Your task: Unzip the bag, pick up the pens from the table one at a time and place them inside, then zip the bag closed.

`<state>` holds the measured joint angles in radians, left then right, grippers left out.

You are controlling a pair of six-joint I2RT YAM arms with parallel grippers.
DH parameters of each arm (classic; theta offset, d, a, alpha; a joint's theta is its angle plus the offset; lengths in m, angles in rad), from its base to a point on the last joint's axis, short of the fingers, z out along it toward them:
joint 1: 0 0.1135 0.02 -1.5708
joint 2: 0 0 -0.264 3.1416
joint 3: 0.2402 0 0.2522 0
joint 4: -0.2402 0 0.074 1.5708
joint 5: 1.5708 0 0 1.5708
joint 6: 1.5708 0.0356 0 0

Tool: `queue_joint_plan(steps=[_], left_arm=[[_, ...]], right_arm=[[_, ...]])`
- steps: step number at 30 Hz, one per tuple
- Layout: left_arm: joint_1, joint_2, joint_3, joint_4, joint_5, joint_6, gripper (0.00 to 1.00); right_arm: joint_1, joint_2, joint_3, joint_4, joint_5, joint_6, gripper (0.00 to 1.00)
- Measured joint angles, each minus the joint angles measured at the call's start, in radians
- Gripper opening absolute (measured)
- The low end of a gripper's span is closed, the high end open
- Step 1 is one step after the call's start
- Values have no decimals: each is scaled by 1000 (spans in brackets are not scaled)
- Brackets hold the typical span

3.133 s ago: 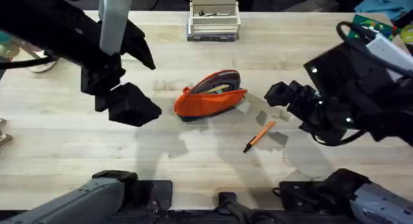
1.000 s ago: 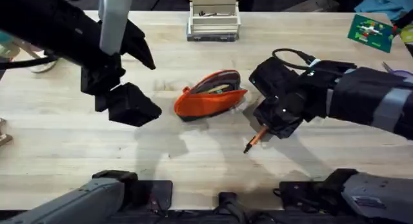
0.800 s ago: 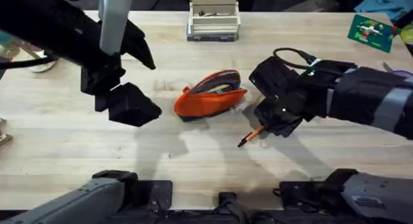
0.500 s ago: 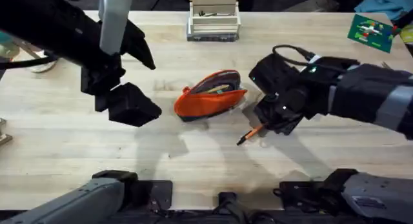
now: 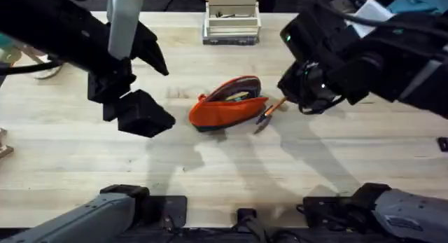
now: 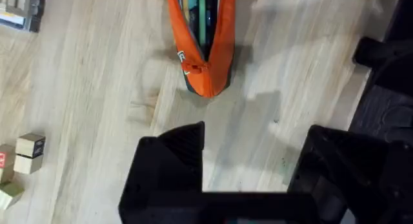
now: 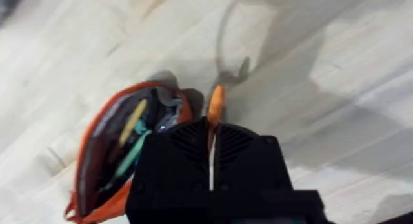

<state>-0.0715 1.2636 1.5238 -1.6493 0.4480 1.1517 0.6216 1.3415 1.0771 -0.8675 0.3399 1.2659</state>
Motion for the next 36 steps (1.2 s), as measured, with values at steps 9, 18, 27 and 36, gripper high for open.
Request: queue_joint_plan(steps=[9, 18, 27, 36], left_arm=[[0, 0, 0, 0, 0, 0, 995], [0, 0, 0, 0, 0, 0, 995], [0, 0, 0, 0, 0, 0, 994], [0, 0, 0, 0, 0, 0, 994]], right_arm=[[0, 0, 80, 6, 4, -7, 32], [0, 0, 87, 59, 4, 89, 32], [0, 2, 87, 62, -29, 202, 32], [12, 90, 89, 119, -76, 259, 32]])
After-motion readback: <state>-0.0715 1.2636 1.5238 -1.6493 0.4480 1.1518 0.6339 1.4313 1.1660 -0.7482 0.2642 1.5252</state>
